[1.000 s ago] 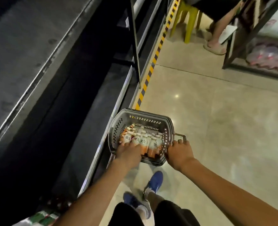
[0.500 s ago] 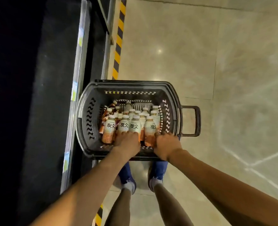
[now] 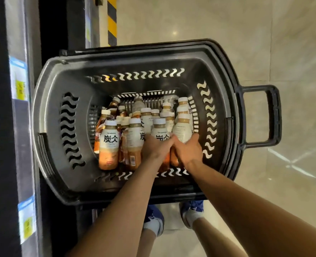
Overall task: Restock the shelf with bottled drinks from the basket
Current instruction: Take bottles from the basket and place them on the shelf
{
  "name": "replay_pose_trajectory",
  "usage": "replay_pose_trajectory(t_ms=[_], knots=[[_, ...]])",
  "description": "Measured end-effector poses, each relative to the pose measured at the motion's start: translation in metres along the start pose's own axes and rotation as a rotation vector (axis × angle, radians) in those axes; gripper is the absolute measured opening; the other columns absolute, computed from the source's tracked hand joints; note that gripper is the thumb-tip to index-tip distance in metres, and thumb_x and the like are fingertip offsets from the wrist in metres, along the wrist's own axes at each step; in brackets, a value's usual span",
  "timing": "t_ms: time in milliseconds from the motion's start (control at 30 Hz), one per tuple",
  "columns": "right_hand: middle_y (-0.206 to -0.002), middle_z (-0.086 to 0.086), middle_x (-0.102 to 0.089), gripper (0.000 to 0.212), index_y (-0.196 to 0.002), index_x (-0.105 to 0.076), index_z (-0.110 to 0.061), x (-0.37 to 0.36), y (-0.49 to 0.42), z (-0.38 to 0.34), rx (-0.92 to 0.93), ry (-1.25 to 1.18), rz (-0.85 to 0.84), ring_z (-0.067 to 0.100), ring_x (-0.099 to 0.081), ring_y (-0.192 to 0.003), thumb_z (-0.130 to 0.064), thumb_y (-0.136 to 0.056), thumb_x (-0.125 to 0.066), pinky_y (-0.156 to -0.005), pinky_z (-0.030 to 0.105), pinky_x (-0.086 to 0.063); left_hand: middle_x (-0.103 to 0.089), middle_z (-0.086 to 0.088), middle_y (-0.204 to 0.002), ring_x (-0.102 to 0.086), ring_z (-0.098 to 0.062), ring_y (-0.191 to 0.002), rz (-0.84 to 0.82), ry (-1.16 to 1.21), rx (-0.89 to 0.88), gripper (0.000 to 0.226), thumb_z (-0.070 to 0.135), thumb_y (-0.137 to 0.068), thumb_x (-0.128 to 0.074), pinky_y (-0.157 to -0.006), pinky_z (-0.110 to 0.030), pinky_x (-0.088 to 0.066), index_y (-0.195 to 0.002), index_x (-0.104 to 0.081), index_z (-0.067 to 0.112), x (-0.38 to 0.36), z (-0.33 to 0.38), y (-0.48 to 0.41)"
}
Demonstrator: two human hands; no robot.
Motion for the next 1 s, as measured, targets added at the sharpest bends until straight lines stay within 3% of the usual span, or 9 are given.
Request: replay_pose_trajectory(t_ms=[67, 167, 267, 433, 533, 633, 767, 867, 1000], knots=[[-0.105, 0.001, -0.06, 0.056, -0.115, -0.043, -0.017, 0.002, -0.005, 0.004, 0.017, -0.081, 0.001, 0.023, -0.06, -0.094, -0.056, -0.084, -0.069, -0.079, 0.031, -0.045, -0.067, 0.002, -0.105, -0.065, -0.022, -0.092, -0.059, 0.079, -0.067, 0.072, 0.048, -0.062, -0.08, -0.07, -0.026, -0.047, -0.121, -0.053, 0.016, -0.003, 0.0, -0.005], [-0.109, 0.0, -0.064, 0.065, -0.125, -0.048, -0.016, 0.007, -0.01, 0.002, 0.013, -0.117, -0.042, 0.021, -0.062, -0.096, -0.056, -0.08, -0.072, -0.079, 0.03, -0.047, -0.073, 0.003, -0.097, -0.069, -0.015, -0.089, -0.138, 0.097, -0.122, 0.071, 0.047, -0.051, -0.078, -0.07, -0.028, -0.055, -0.115, -0.062, 0.018, 0.0, -0.002, -0.007], [-0.106, 0.001, -0.064, 0.067, -0.127, -0.047, -0.017, 0.018, -0.002, 0.001, -0.003, -0.15, -0.079, 0.02, -0.063, -0.094, -0.055, -0.078, -0.073, -0.072, 0.03, -0.049, -0.074, -0.003, -0.092, -0.069, -0.015, -0.078, -0.197, 0.145, -0.133, 0.046, 0.034, -0.069, -0.08, -0.065, -0.027, -0.055, -0.109, -0.065, 0.016, 0.01, 0.006, 0.01], [-0.103, 0.0, -0.068, 0.064, -0.121, -0.053, -0.021, 0.064, 0.053, -0.018, -0.007, -0.238, -0.107, 0.017, -0.067, -0.09, -0.056, -0.072, -0.076, -0.082, 0.036, -0.057, -0.07, -0.002, -0.098, -0.066, -0.017, -0.088, -0.148, 0.262, -0.12, 0.045, 0.033, -0.075, -0.081, -0.067, -0.029, -0.05, -0.111, -0.058, 0.018, 0.065, 0.033, 0.072], [-0.103, -0.001, -0.069, 0.06, -0.116, -0.057, -0.023, 0.114, 0.11, -0.054, 0.052, -0.184, -0.093, 0.018, -0.067, -0.093, -0.057, -0.07, -0.074, -0.087, 0.039, -0.056, -0.072, -0.004, -0.096, -0.069, -0.022, -0.09, -0.125, 0.3, -0.149, 0.038, 0.03, -0.075, -0.081, -0.076, -0.034, -0.056, -0.107, -0.062, 0.019, 0.117, 0.061, 0.133], [-0.101, -0.001, -0.067, 0.054, -0.114, -0.055, -0.021, 0.172, 0.187, -0.099, 0.134, -0.159, -0.096, 0.018, -0.066, -0.093, -0.052, -0.074, -0.074, -0.081, 0.036, -0.054, -0.071, -0.004, -0.097, -0.068, -0.02, -0.086, -0.125, 0.367, -0.169, 0.034, 0.029, -0.079, -0.079, -0.067, -0.03, -0.052, -0.105, -0.059, 0.022, 0.175, 0.094, 0.216], [-0.102, 0.0, -0.074, 0.067, -0.115, -0.061, -0.022, 0.243, 0.295, -0.149, 0.24, -0.152, -0.104, 0.016, -0.072, -0.089, -0.062, -0.062, -0.071, -0.082, 0.042, -0.06, -0.072, -0.012, -0.099, -0.07, -0.024, -0.084, -0.101, 0.418, -0.232, 0.027, 0.022, -0.082, -0.077, -0.065, -0.034, -0.056, -0.102, -0.059, 0.02, 0.249, 0.132, 0.336], [-0.1, -0.001, -0.071, 0.056, -0.114, -0.057, -0.021, 0.292, 0.374, -0.182, 0.334, -0.175, -0.076, 0.017, -0.071, -0.088, -0.054, -0.072, -0.076, -0.081, 0.042, -0.06, -0.073, -0.018, -0.102, -0.072, -0.027, -0.085, -0.09, 0.445, -0.309, 0.032, 0.017, -0.082, -0.076, -0.073, -0.04, -0.058, -0.109, -0.063, 0.009, 0.295, 0.153, 0.416], [-0.102, 0.001, -0.069, 0.057, -0.118, -0.052, -0.018, 0.338, 0.454, -0.208, 0.451, -0.25, -0.083, 0.018, -0.07, -0.088, -0.046, -0.076, -0.081, -0.072, 0.036, -0.059, -0.072, -0.014, -0.101, -0.07, -0.025, -0.086, -0.047, 0.527, -0.385, 0.028, 0.012, -0.082, -0.076, -0.073, -0.039, -0.059, -0.104, -0.06, 0.017, 0.337, 0.161, 0.506]])
Point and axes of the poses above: each hand's wrist, its own y-axis away from the middle knuckle, its own x-axis out of the back of the hand, z = x × y, the point moved 5 cm from there along -y, towards the middle knuckle
